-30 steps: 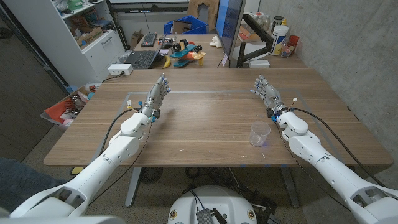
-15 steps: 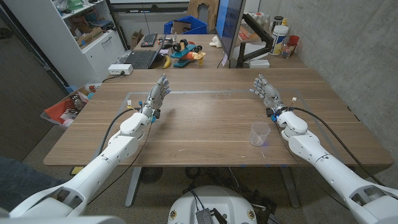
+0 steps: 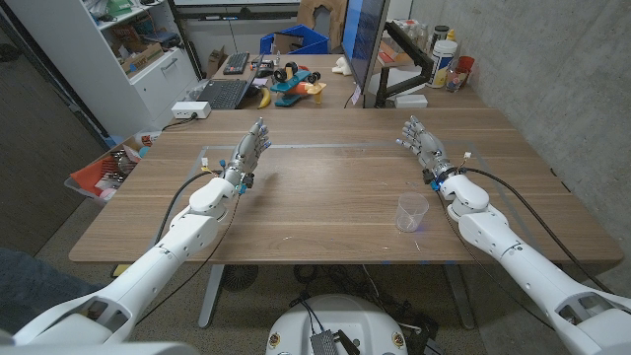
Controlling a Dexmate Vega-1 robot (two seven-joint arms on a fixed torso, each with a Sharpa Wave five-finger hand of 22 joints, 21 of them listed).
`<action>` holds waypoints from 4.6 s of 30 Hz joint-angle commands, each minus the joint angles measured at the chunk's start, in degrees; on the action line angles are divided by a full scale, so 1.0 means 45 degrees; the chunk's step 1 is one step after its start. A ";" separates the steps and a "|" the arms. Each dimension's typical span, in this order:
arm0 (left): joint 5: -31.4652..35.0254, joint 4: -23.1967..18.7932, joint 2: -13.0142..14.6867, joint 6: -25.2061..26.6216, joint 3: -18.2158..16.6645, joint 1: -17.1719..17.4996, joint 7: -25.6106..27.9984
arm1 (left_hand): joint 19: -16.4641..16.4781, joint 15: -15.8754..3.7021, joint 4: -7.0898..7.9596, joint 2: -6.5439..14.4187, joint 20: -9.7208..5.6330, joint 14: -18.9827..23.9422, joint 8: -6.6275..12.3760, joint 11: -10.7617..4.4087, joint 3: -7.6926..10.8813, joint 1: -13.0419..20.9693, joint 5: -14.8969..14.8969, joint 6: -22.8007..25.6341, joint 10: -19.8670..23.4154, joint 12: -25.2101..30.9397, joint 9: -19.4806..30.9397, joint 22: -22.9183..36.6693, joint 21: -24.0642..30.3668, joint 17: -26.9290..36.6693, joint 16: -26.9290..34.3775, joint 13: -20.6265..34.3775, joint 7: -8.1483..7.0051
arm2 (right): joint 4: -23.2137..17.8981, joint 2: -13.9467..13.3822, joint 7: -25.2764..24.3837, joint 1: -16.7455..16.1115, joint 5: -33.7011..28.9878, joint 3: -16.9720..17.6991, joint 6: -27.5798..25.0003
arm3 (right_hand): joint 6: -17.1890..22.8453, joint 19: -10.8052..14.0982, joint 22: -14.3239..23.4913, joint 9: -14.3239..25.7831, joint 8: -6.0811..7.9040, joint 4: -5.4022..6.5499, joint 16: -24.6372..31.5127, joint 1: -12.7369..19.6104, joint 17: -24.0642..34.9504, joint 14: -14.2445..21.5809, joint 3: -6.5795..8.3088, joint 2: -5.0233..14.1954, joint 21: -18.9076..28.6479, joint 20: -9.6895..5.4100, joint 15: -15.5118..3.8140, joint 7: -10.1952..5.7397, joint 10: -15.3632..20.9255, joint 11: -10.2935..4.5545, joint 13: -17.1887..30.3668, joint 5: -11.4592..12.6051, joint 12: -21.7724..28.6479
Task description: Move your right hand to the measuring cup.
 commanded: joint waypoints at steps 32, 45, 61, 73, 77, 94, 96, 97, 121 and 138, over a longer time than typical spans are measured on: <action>0.0210 -0.0250 0.0263 0.0262 0.0017 -0.0049 0.0137 | -0.0405 0.0008 -0.0145 0.0160 0.0196 -0.0086 0.0062 0.0013 0.0052 0.0047 -0.0023 0.0198 -0.0018 0.0096 0.0024 0.0068 -0.0286 -0.0076 0.0092 -0.0238 0.0043 | 0.0115 -0.0333 0.1080 -0.0248 -0.0294 0.0298 0.2065 | 0.0235 0.0388 0.0048 -0.0326 0.0044 -0.0209 0.0106 0.0047 -0.0261 0.0314 0.0040 0.0108 -0.0304 0.0065 -0.0143 -0.0309 0.0354 -0.0108 -0.0341 0.0003 0.0094; 0.0262 -0.0348 0.0377 0.0497 0.0086 -0.0099 0.0105 | -0.0367 -0.0024 -0.0172 0.0180 0.0222 -0.0075 0.0065 0.0034 0.0040 0.0049 -0.0040 0.0250 0.0012 0.0109 0.0023 0.0070 -0.0366 -0.0096 0.0095 -0.0325 0.0028 | 0.0358 -0.0437 0.1380 -0.0322 -0.0564 0.0315 0.2838 | 0.0305 0.0555 0.0044 -0.0437 0.0057 -0.0231 0.0134 -0.0012 -0.0365 0.0459 -0.0017 0.0047 -0.0390 0.0037 -0.0205 -0.0407 0.0521 -0.0165 -0.0473 -0.0001 0.0125; 0.0184 -0.0411 0.0493 0.0619 0.0087 -0.0109 -0.0085 | -0.0330 -0.0022 -0.0195 0.0205 0.0242 -0.0031 0.0070 0.0019 0.0026 0.0042 -0.0059 0.0311 0.0038 0.0120 0.0023 0.0074 -0.0453 -0.0112 0.0108 -0.0416 0.0062 | 0.0012 -0.0706 0.1072 -0.0649 -0.1303 0.0424 0.3779 | 0.0353 0.0706 0.0042 -0.0581 0.0058 -0.0224 0.0179 -0.0139 -0.0498 0.0673 -0.0097 0.0007 -0.0549 0.0072 -0.0266 -0.0650 0.0800 -0.0206 -0.0651 0.0024 0.0179; 0.0170 -0.0392 0.0631 0.0685 0.0054 -0.0068 -0.0156 | -0.0295 -0.0002 -0.0213 0.0226 0.0242 0.0002 0.0086 0.0054 0.0014 0.0035 -0.0074 0.0396 0.0080 0.0137 0.0023 0.0076 -0.0526 -0.0123 0.0117 -0.0492 0.0053 | -0.0274 -0.0872 0.0876 -0.1005 -0.1693 0.0524 0.4391 | 0.0471 0.0776 0.0039 -0.0663 0.0094 -0.0298 0.0160 -0.0105 -0.0608 0.0733 -0.0119 -0.0057 -0.0662 0.0077 -0.0324 -0.0786 0.0959 -0.0241 -0.0758 0.0073 0.0203; 0.0140 -0.0319 0.0628 0.0662 0.0067 -0.0089 -0.0263 | -0.0283 -0.0004 -0.0218 0.0232 0.0257 0.0005 0.0086 0.0050 0.0010 0.0033 -0.0078 0.0413 0.0088 0.0140 0.0023 0.0077 -0.0548 -0.0125 0.0117 -0.0514 0.0066 | -0.0433 -0.0929 0.0748 -0.1125 -0.1840 0.0542 0.4442 | 0.0495 0.0777 0.0038 -0.0688 0.0099 -0.0345 0.0151 -0.0062 -0.0648 0.0750 -0.0122 -0.0093 -0.0705 0.0096 -0.0332 -0.0793 0.0981 -0.0255 -0.0791 0.0094 0.0200; 0.0046 -0.0253 0.0683 0.0615 0.0074 -0.0135 -0.0575 | -0.0263 -0.0012 -0.0241 0.0256 0.0337 0.0031 0.0084 0.0043 -0.0010 0.0020 -0.0097 0.0476 0.0133 0.0156 0.0022 0.0081 -0.0658 -0.0135 0.0120 -0.0615 0.0072 | -0.1474 -0.1304 0.0103 -0.1705 -0.2579 0.0658 0.4372 | 0.0540 0.0798 0.0038 -0.0766 0.0101 -0.0447 0.0121 0.0005 -0.0771 0.0782 -0.0145 -0.0187 -0.0851 0.0139 -0.0341 -0.0838 0.1061 -0.0291 -0.0901 0.0170 0.0192; 0.0033 -0.0274 0.0690 0.0600 0.0055 -0.0119 -0.0568 | -0.0261 -0.0021 -0.0243 0.0258 0.0339 0.0032 0.0084 0.0038 -0.0011 0.0018 -0.0098 0.0483 0.0139 0.0159 0.0022 0.0081 -0.0667 -0.0135 0.0120 -0.0623 0.0075 | -0.1552 -0.1317 0.0107 -0.1770 -0.2486 0.0690 0.4350 | 0.0552 0.0806 0.0038 -0.0777 0.0104 -0.0454 0.0117 0.0006 -0.0787 0.0784 -0.0148 -0.0190 -0.0872 0.0139 -0.0348 -0.0839 0.1066 -0.0297 -0.0918 0.0181 0.0188; 0.0028 -0.0273 0.0688 0.0594 0.0053 -0.0118 -0.0573 | -0.0259 -0.0015 -0.0244 0.0260 0.0341 0.0032 0.0085 0.0042 -0.0012 0.0017 -0.0099 0.0488 0.0144 0.0161 0.0022 0.0081 -0.0674 -0.0136 0.0119 -0.0629 0.0070 | -0.1575 -0.1338 0.0119 -0.1796 -0.2481 0.0703 0.4366 | 0.0558 0.0804 0.0038 -0.0780 0.0106 -0.0455 0.0118 0.0006 -0.0791 0.0789 -0.0148 -0.0191 -0.0879 0.0141 -0.0350 -0.0845 0.1060 -0.0296 -0.0923 0.0184 0.0184; 0.0123 -0.0393 0.0633 0.0676 0.0178 -0.0135 -0.0513 | -0.0215 -0.0030 -0.0276 0.0293 0.0386 0.0025 0.0096 0.0009 -0.0039 0.0000 -0.0119 0.0616 0.0154 0.0163 0.0022 0.0086 -0.0819 -0.0144 0.0108 -0.0762 0.0065 | -0.2058 -0.1552 -0.0708 -0.2553 -0.3810 0.1151 0.5243 | 0.0337 0.1100 0.0041 -0.0910 0.0007 -0.0454 0.0202 -0.0152 -0.1003 0.1155 -0.0244 -0.0233 -0.1127 0.0089 -0.0521 -0.0951 0.1465 -0.0463 -0.1161 0.0332 0.0256; 0.0197 -0.0354 0.0521 0.0742 0.0248 -0.0228 -0.0377 | -0.0186 -0.0008 -0.0300 0.0317 0.0407 0.0022 0.0122 0.0048 -0.0064 -0.0019 -0.0135 0.0780 0.0166 0.0168 0.0021 0.0090 -0.0941 -0.0148 0.0101 -0.0867 0.0102 | -0.2298 -0.1668 -0.1180 -0.3069 -0.4605 0.1594 0.5896 | 0.0700 0.1342 0.0044 -0.1003 0.0167 -0.0465 0.0237 -0.0290 -0.1229 0.1460 -0.0335 -0.0270 -0.1435 0.0094 -0.0670 -0.1592 0.1832 -0.1108 -0.1399 0.0506 0.0281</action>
